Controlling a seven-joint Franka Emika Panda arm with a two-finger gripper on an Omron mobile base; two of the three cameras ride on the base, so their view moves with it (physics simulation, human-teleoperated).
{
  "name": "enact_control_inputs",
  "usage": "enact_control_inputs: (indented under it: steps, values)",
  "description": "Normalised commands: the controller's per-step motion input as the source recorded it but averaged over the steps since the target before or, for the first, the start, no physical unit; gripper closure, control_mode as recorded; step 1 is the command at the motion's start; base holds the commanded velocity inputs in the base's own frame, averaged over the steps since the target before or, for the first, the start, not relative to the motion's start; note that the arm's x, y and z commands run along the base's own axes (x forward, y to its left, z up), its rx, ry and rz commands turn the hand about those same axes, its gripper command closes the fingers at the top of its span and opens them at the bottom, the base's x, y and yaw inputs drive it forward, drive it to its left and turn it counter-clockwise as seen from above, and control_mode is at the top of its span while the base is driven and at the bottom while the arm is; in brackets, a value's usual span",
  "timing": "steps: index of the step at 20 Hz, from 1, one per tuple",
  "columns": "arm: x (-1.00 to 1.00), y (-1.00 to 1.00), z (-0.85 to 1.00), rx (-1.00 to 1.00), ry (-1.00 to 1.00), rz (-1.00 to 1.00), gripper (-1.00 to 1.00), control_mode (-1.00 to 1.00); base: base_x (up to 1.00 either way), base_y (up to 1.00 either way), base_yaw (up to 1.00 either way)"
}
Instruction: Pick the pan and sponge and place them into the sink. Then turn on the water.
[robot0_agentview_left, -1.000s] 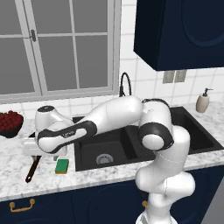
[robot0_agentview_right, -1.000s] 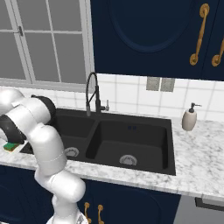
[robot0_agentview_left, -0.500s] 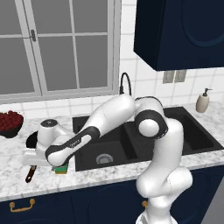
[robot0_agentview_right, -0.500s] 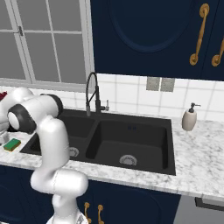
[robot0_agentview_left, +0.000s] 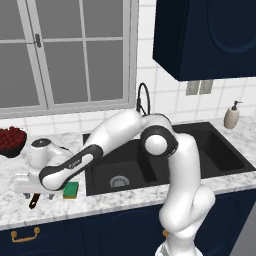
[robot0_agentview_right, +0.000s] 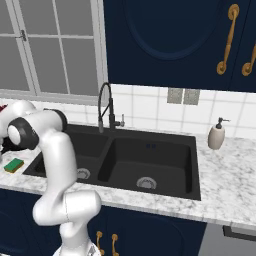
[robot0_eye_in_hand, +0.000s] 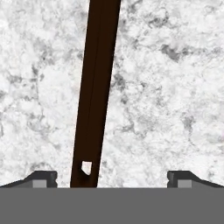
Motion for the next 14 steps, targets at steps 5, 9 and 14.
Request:
enact_control_inputs:
  steps: [5,9,14]
  values:
    - [0.13,0.23,0.00,-0.06,0.13,0.00,-1.00,-1.00,0.00,0.00,0.00]
    - [0.03,0.00,-0.06,-0.07,0.01,0.00,-1.00,-1.00,0.00,0.00,0.00]
    - [0.01,0.08,-0.21,-0.11,0.00,0.00,-1.00,-1.00,0.00,0.00,0.00]
